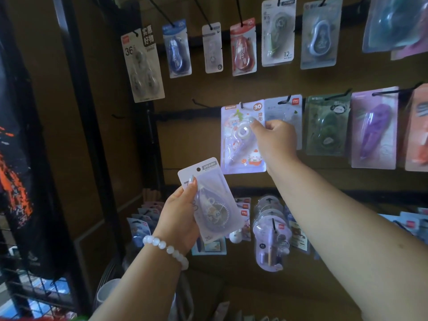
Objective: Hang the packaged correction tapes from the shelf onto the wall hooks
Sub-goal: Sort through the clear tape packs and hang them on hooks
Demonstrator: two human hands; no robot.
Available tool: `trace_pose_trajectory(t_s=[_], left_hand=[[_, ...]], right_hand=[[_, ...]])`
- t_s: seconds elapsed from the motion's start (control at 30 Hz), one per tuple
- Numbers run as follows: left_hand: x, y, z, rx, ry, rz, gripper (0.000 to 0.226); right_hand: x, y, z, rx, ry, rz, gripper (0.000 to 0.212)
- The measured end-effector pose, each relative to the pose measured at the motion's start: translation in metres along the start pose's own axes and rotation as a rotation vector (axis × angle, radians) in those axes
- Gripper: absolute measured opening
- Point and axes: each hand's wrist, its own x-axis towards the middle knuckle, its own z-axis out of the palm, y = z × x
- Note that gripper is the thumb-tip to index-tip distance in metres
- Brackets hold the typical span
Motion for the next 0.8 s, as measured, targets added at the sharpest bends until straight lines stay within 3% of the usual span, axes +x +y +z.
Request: trace_pose_trajectory(t_s=[0.17, 0.33, 0.5, 0.6, 0.8], left_hand=[[0.003, -0.005, 0.0, 0.014, 0.003, -0.023, 0.032], [0.011, -0.01, -0.001, 0.046, 0.013, -0.022, 0.047], [0.02, -0.012, -0.001, 0.048, 0.028, -0.032, 0.032], [0.021, -0.012, 0.0, 0.08, 0.039, -0.033, 0.034], [0.014, -0.011, 0.002, 0.079, 0.066, -0.015, 0.056]], right_hand=[[0.029, 0.006, 0.014, -0.154, 0.007, 0.076, 0.039], [0.051, 0.013, 0.029, -0.258, 0.025, 0.148, 0.034], [0.058, 0.014, 0.036, -0.448, 0.022, 0.198, 0.029], [0.051, 0.02, 0.038, -0.537, -0.005, 0.241, 0.03], [0.017, 0.063, 0.034, -0.346, -0.016, 0.133, 0.036]])
